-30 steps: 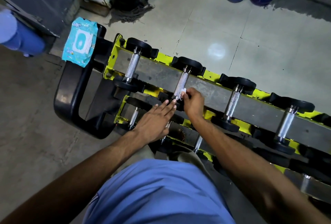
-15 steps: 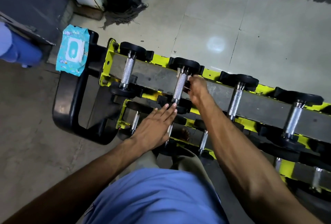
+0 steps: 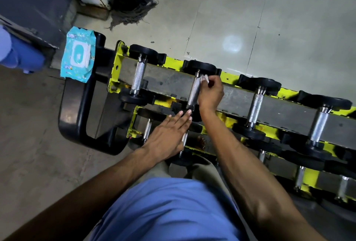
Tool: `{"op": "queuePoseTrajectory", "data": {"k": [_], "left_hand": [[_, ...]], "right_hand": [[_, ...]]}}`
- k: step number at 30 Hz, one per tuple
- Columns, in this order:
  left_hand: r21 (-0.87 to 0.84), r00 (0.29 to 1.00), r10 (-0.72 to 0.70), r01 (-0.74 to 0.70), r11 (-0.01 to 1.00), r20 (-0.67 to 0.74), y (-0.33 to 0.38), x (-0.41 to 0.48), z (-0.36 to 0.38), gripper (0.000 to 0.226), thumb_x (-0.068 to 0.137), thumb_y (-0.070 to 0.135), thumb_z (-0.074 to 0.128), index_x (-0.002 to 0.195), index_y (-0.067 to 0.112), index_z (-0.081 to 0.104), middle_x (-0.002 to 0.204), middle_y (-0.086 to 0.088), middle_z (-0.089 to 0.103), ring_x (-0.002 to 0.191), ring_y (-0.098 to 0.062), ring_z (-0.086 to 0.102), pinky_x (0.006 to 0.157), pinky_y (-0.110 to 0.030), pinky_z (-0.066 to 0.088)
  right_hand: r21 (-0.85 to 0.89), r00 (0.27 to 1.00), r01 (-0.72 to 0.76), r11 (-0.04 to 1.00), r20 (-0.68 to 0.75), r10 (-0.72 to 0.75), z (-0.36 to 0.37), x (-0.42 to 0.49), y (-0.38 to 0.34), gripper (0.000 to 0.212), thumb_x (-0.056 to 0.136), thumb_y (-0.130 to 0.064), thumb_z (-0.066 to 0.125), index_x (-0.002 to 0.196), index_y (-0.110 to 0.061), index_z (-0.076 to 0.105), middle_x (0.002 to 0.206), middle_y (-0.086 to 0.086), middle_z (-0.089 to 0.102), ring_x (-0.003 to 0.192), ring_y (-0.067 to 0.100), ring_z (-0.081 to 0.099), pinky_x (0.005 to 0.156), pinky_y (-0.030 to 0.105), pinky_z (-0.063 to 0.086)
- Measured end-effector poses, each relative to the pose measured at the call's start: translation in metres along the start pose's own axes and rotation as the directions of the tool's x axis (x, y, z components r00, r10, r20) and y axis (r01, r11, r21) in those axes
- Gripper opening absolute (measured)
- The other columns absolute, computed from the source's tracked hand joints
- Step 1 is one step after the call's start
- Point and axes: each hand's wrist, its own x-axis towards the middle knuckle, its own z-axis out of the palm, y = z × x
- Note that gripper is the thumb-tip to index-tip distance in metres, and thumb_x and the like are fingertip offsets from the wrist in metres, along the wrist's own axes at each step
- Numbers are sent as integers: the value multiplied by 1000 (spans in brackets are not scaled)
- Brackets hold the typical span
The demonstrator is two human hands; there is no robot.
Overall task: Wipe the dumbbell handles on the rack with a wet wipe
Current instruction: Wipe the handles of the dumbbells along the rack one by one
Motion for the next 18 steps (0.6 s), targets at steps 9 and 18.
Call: {"op": "queuePoseTrajectory", "data": {"k": [9, 18], "left_hand": [[5, 1000, -23, 23, 1000, -16, 0, 3, 2, 89, 95, 33, 53, 168, 14, 6, 175, -4, -13, 162, -20, -3, 132, -44, 9], [1, 995, -72, 72, 997, -68, 23, 8, 3, 87, 95, 35, 54, 167, 10, 12, 176, -6, -7, 162, -24, 1, 131, -45, 12]], "right_hand": [[-585, 538, 806, 96, 654, -532, -20, 21, -2, 25, 96, -26, 60, 121, -25, 62, 131, -7, 60, 85, 27, 64, 68, 36, 47], [-341, 361, 899, -274, 932, 27, -6, 32, -83, 30, 95, -15, 50, 121, -16, 65, 117, 5, 67, 103, 31, 69, 68, 35, 45]]}}
